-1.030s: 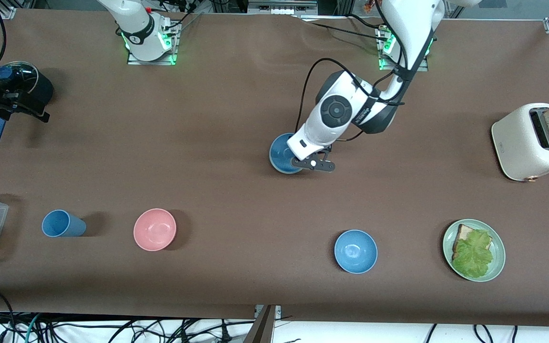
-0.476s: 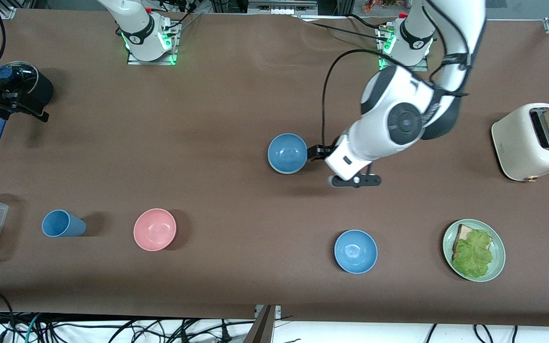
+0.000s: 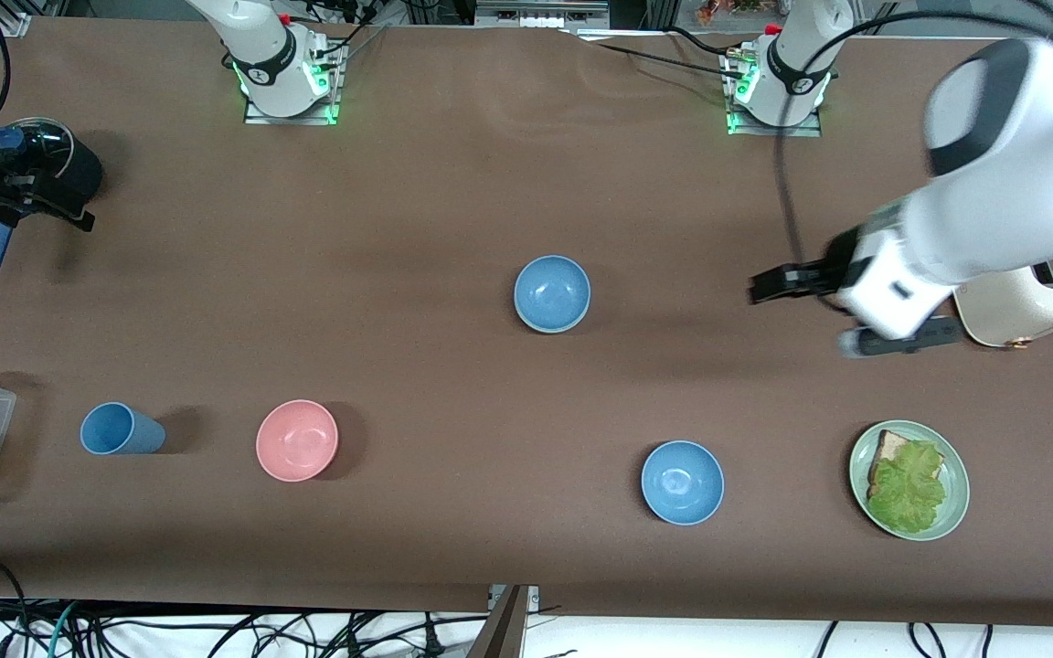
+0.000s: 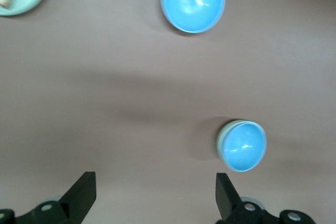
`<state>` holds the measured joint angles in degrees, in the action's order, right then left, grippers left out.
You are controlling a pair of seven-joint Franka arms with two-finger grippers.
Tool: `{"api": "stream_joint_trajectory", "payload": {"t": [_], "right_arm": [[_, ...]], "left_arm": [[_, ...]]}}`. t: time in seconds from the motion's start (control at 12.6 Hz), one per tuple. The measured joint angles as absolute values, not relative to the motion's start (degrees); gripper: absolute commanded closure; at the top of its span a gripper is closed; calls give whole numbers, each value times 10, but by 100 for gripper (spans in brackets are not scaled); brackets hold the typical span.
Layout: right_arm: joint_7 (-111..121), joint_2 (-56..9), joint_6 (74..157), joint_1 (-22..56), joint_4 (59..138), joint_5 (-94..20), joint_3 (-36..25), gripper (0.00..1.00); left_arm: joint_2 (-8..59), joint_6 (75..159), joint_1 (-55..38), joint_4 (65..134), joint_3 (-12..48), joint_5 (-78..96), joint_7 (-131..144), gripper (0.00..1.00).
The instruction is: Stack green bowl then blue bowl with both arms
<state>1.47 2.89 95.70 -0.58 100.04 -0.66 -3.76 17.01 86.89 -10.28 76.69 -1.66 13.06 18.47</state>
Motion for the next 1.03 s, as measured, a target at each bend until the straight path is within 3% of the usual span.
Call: {"api": "stream_joint_trajectory", "payload": {"t": [0.48,1.03], "right_arm": [[15,29,955,-5,999,-7,-37,0],[15,29,954,-5,999,-7,-37,0]], "left_arm": [[134,824,-49,760,-15,48,44,0],[137,821,-38,766,-11,45,-8,0]]}}
